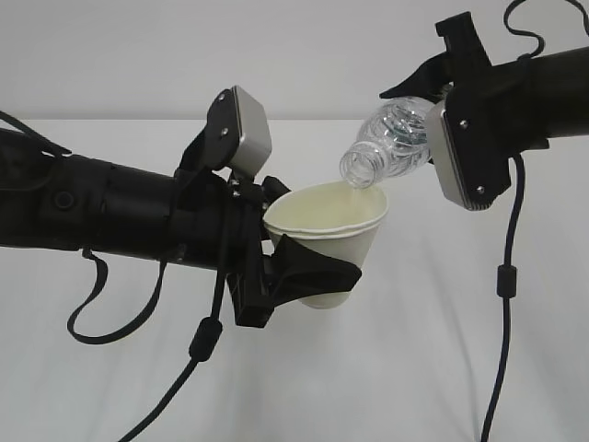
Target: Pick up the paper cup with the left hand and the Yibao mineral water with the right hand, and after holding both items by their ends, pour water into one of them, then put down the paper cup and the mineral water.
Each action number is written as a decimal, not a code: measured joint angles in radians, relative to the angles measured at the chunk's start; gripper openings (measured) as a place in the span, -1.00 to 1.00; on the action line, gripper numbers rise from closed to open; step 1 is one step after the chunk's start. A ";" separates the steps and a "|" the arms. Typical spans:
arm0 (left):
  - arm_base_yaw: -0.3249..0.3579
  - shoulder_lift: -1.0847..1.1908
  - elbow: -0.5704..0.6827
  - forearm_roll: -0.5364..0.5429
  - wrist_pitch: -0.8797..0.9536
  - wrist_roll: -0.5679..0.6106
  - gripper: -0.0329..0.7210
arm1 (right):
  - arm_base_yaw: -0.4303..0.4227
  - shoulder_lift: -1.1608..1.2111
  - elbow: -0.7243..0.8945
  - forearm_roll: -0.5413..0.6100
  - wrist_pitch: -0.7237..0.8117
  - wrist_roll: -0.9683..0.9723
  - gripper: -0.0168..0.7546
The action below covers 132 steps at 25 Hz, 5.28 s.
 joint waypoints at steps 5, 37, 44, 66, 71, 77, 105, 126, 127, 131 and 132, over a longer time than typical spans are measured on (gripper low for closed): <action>0.000 0.000 0.000 0.000 0.000 -0.002 0.20 | 0.000 0.000 0.000 0.000 0.000 -0.002 0.24; 0.000 0.000 0.000 0.000 0.011 -0.004 0.20 | 0.000 0.000 -0.017 -0.037 0.000 -0.006 0.24; 0.000 0.000 0.000 0.000 0.013 -0.004 0.20 | 0.000 0.000 -0.037 -0.045 0.000 -0.006 0.24; 0.000 0.000 0.000 0.000 0.010 -0.004 0.20 | 0.000 0.000 -0.037 -0.053 0.002 -0.006 0.24; 0.000 0.000 0.000 0.000 0.010 -0.004 0.20 | 0.000 0.000 -0.037 -0.053 0.002 -0.006 0.24; 0.000 0.000 0.000 0.000 0.010 -0.004 0.20 | 0.000 0.000 -0.037 -0.053 0.002 -0.006 0.24; -0.026 0.000 0.000 0.000 0.015 -0.004 0.20 | 0.000 0.000 -0.037 -0.060 0.002 -0.006 0.24; -0.026 0.000 0.000 -0.024 0.047 -0.004 0.20 | 0.000 0.000 -0.037 -0.060 0.002 -0.006 0.24; -0.026 0.000 0.000 -0.029 0.049 -0.004 0.20 | 0.000 0.000 -0.037 -0.060 0.002 -0.006 0.24; -0.026 0.000 0.000 -0.057 0.057 -0.004 0.20 | 0.000 0.000 -0.037 -0.060 0.002 -0.006 0.24; -0.026 0.000 0.000 -0.059 0.057 -0.004 0.20 | 0.000 0.000 -0.037 -0.060 0.002 -0.006 0.24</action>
